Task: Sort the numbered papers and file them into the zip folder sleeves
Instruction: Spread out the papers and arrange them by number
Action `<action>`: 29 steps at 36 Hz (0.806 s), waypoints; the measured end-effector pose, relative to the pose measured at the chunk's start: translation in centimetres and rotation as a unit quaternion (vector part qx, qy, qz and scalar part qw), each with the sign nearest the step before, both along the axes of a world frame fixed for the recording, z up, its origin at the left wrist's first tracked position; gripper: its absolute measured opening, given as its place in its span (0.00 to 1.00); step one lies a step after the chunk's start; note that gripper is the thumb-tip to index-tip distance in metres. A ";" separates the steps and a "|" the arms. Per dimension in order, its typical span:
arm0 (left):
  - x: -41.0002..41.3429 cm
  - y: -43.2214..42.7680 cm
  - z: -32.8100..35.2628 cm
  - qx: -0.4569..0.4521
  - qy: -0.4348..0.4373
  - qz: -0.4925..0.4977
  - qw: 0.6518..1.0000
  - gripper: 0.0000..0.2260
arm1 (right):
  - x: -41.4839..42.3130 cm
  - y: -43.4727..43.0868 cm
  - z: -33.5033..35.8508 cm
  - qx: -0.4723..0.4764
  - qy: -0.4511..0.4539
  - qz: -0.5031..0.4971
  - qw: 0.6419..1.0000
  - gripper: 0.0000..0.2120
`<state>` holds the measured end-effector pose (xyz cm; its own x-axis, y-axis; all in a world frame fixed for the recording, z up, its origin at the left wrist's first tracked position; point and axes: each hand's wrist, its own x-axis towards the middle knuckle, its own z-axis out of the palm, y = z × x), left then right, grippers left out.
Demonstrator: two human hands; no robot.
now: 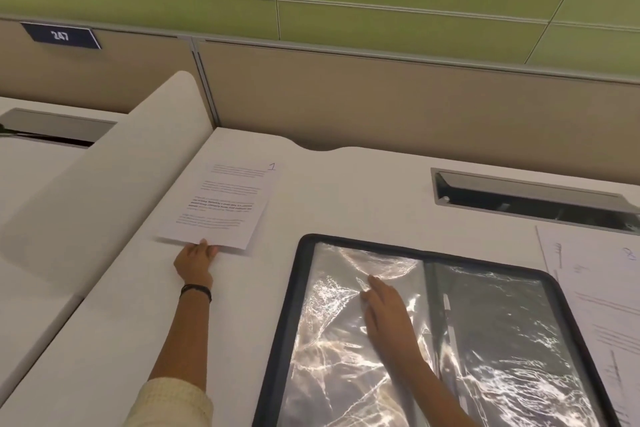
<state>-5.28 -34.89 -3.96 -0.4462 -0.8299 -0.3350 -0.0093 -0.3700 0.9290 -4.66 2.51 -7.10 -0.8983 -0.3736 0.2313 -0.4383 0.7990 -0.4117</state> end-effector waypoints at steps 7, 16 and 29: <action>-2.2 -1.8 0.5 0.016 -0.001 0.027 1.000 0.12 | 0.2 0.0 0.2 -0.004 -0.001 -0.008 1.000 0.09; -3.0 -2.2 0.3 0.022 -0.004 0.035 0.999 0.11 | 0.3 0.0 0.4 -0.009 -0.008 -0.009 1.000 0.10; 0.5 2.4 -0.2 -0.098 -0.045 -0.020 0.994 0.14 | 0.9 0.0 2.0 -0.061 -0.065 -0.001 0.996 0.14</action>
<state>-4.79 -32.52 -4.18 -0.4559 -0.8654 -0.2080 -0.1063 -0.1791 0.9781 -3.75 2.50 -5.06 -0.9240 -0.3485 0.1572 -0.3741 0.7398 -0.5593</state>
